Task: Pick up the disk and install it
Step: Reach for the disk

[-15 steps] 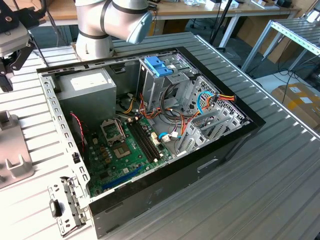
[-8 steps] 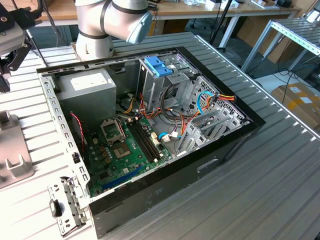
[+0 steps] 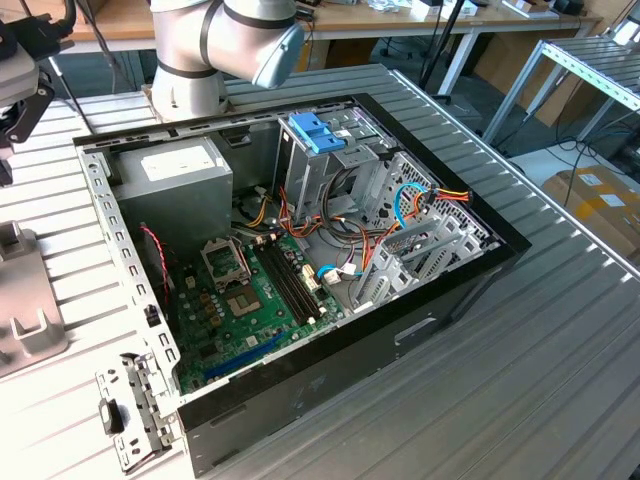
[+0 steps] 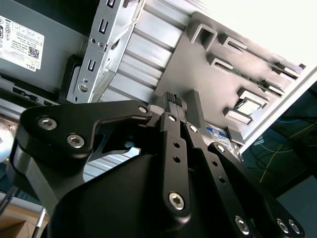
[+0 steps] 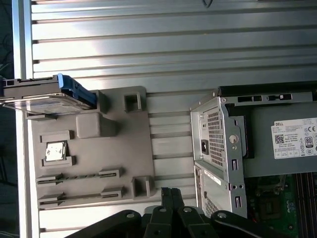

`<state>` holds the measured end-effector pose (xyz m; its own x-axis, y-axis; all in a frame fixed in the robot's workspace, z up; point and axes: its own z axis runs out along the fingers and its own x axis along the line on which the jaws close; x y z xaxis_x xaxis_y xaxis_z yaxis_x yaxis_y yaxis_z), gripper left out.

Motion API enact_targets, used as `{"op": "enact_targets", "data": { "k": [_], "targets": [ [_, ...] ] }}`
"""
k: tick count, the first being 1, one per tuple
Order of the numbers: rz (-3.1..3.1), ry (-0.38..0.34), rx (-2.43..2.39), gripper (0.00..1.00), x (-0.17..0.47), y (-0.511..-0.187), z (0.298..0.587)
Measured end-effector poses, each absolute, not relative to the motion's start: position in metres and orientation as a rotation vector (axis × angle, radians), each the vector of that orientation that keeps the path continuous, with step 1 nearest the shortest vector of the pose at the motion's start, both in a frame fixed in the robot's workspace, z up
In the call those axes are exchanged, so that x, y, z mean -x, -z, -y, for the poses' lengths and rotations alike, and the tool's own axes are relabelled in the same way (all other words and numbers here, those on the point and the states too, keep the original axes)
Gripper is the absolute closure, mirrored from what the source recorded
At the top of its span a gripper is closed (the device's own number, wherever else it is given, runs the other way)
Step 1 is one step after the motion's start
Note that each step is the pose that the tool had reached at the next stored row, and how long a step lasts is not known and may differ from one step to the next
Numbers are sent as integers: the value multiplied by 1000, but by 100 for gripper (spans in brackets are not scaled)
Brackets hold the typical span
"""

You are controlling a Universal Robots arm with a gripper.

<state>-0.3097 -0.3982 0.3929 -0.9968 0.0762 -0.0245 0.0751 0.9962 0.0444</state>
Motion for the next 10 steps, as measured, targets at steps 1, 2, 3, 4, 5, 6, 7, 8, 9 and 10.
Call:
{"op": "enact_targets", "data": {
  "k": [1,2,3,4,5,6,7,8,9,10],
  "targets": [
    [-3112,-68,-118,89,310,-393,398],
    [-3112,-68,-118,89,311,-393,398],
    [-3112,-68,-118,89,312,-393,398],
    [-3113,-68,-118,89,313,-393,398],
    [-3112,-68,-118,89,313,-393,398],
    [-3112,-68,-118,89,314,-393,398],
    [-3112,-68,-118,89,315,-393,398],
    [-3113,-68,-118,89,316,-393,398],
    [-3112,-68,-118,89,316,-393,398],
    [-3112,-68,-118,89,317,-393,398]
  ]
}}
